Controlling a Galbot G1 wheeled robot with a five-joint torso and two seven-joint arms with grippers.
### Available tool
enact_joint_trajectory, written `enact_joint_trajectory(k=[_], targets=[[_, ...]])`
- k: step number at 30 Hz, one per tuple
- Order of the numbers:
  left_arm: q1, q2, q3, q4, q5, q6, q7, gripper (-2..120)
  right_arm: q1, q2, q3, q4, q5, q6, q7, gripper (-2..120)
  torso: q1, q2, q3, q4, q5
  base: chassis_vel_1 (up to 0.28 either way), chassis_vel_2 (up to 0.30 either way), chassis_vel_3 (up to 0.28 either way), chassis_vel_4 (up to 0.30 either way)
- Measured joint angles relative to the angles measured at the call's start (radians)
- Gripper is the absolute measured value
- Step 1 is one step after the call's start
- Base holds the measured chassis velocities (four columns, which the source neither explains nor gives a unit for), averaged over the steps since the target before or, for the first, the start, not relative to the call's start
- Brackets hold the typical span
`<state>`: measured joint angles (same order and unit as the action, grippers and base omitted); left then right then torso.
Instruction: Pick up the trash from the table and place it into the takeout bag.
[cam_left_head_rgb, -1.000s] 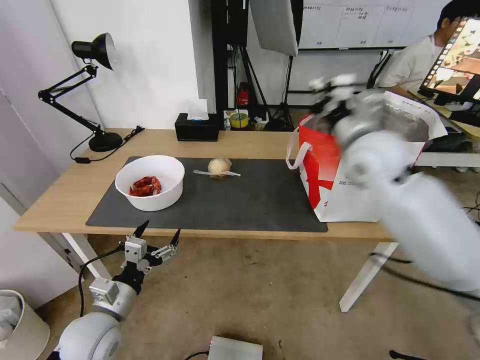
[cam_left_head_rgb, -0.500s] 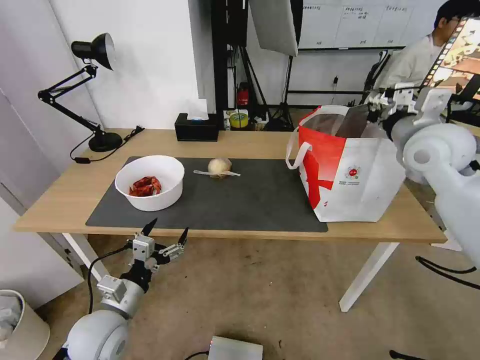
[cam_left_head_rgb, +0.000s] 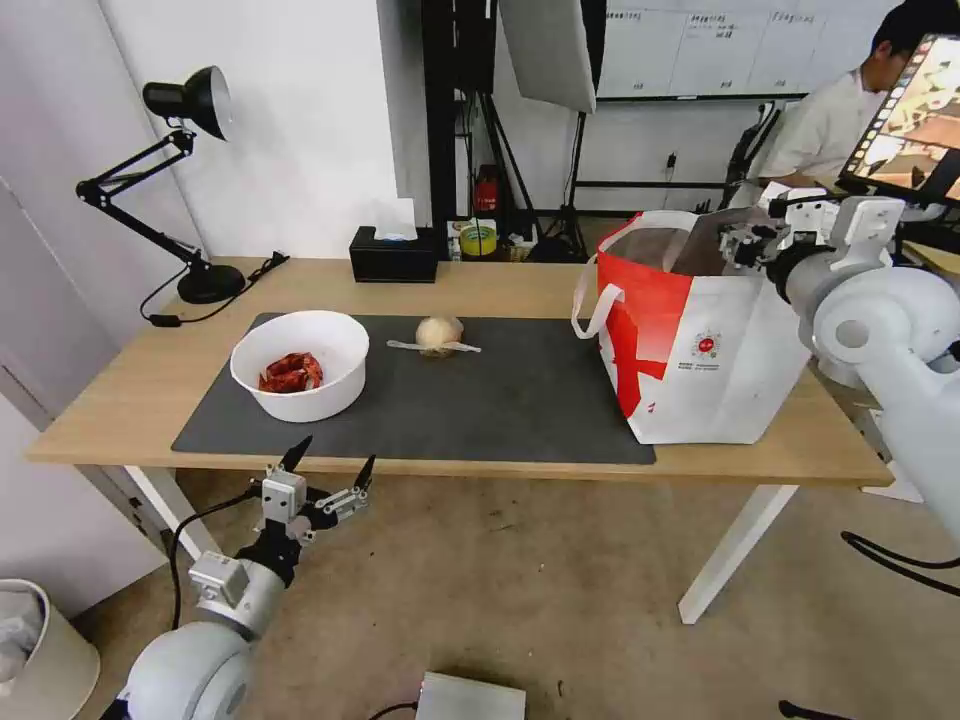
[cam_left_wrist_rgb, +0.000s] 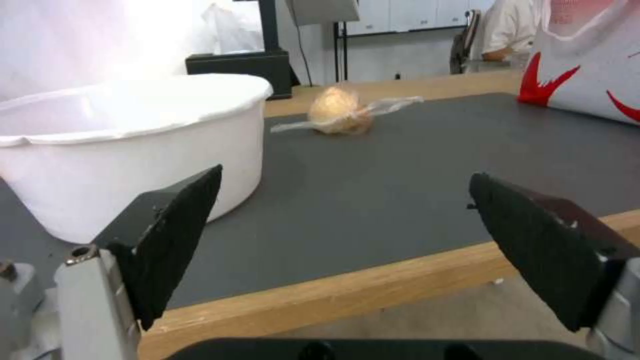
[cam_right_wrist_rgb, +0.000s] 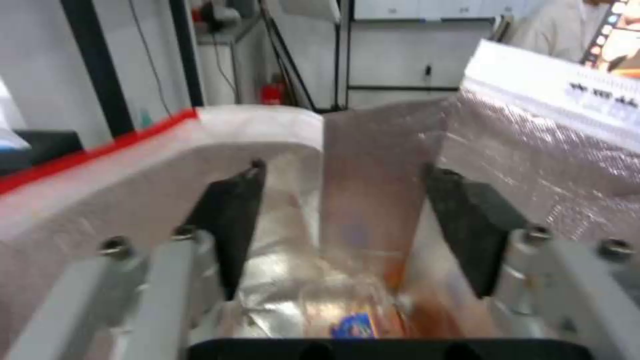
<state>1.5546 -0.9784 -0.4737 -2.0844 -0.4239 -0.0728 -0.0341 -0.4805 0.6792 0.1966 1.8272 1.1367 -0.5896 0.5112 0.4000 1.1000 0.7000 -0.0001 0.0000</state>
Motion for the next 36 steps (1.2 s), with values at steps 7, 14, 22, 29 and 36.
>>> enact_joint_trajectory(k=[7,14,22,29,36], targets=[[0.003,0.004,-0.011,-0.01,-0.002,0.0,-0.002,100,-0.021,-0.016,0.004,0.087,0.015,0.18,-0.063,91,0.0,0.0,0.0,0.0002,-0.0002,0.0,0.0,0.0,0.0],[0.003,0.002,-0.011,-0.014,-0.003,0.0,-0.009,100,-0.174,-0.085,-0.01,0.295,0.03,0.308,-0.225,100,0.0,0.0,0.0,0.0002,0.0,0.0,0.0,0.0,0.0],[0.005,-0.002,-0.016,-0.012,-0.002,0.006,-0.009,100,-0.46,-0.101,-0.025,0.399,-0.121,0.374,-0.259,100,0.0,0.0,0.0,0.0001,-0.0001,0.0,0.0,0.0,0.0],[0.008,-0.002,-0.016,-0.002,0.003,0.017,-0.007,100,-0.677,-0.054,0.012,0.368,-0.267,0.48,-0.288,100,0.0,0.0,0.0,0.0,0.0,0.0,0.0,0.0,0.0],[0.01,-0.006,-0.008,0.021,0.008,0.021,-0.006,100,-0.865,0.026,0.041,0.315,-0.409,0.629,-0.281,100,0.0,0.0,0.0,-0.0002,-0.0001,0.0,0.0,0.0,0.0]])
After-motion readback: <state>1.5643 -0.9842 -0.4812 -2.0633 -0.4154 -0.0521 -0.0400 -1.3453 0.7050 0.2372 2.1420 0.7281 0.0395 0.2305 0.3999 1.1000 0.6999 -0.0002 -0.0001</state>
